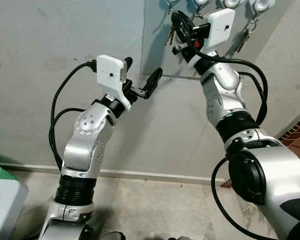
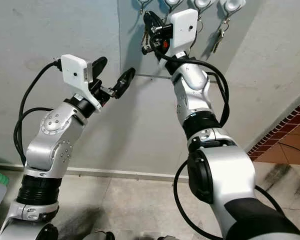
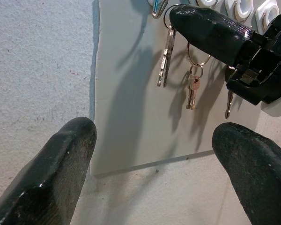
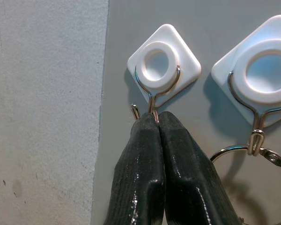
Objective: Hang keys on a hook
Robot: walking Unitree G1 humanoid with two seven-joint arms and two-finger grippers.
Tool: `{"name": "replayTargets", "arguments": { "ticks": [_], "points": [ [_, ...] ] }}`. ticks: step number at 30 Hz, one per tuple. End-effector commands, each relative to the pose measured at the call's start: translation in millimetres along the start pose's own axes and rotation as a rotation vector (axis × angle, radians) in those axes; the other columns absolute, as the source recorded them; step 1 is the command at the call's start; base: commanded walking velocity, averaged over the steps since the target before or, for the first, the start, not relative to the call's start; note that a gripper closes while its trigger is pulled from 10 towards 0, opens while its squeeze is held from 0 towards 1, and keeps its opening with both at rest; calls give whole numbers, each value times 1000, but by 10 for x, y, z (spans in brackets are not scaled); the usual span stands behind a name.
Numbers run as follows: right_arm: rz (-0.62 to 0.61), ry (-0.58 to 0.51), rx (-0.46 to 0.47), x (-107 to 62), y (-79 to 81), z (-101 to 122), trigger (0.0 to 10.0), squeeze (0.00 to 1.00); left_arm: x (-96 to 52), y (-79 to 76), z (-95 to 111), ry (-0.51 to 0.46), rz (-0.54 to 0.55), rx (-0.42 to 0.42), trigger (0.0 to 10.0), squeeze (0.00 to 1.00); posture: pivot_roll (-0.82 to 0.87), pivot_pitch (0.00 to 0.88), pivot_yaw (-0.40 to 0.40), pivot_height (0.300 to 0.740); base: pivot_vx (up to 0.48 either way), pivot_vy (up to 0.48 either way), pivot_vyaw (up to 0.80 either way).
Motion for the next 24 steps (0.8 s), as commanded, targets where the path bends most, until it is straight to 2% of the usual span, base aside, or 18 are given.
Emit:
{"name": "replayTargets", "arguments": {
  "ticks": [1, 12, 19, 24],
  "points": [
    [26, -29, -25, 63, 21, 107, 10000, 0, 0, -35, 37, -10, -9, 0, 10000, 0, 60, 109, -82, 740, 0, 0, 0],
    [73, -41, -38, 70, 83, 115, 10000, 0, 6, -41, 30, -9, -11, -11, 10000, 0, 57, 106, -81, 740, 0, 0, 0],
    [72, -50, -47, 77, 78, 140, 10000, 0, -2, -29, 31, -7, -5, -11, 10000, 0, 58, 107, -82, 740, 0, 0, 0],
    [43, -17, -49, 75, 44, 101, 10000, 0, -2, -21, 33, -7, -1, -15, 10000, 0, 61, 112, -84, 740, 0, 0, 0]
  ]
}}
Point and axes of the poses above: a point about 5 cm out from each wrist's last joint towards the gripper, its own x axis pointing out of the wrist towards the gripper, its own z axis along the axis of the wrist's last joint, y = z × x, the point moved 2 cm from there along x, pointing out of the wrist towards the gripper, and after that the axes turned 10 degrees about x, right-handed, at the moved point
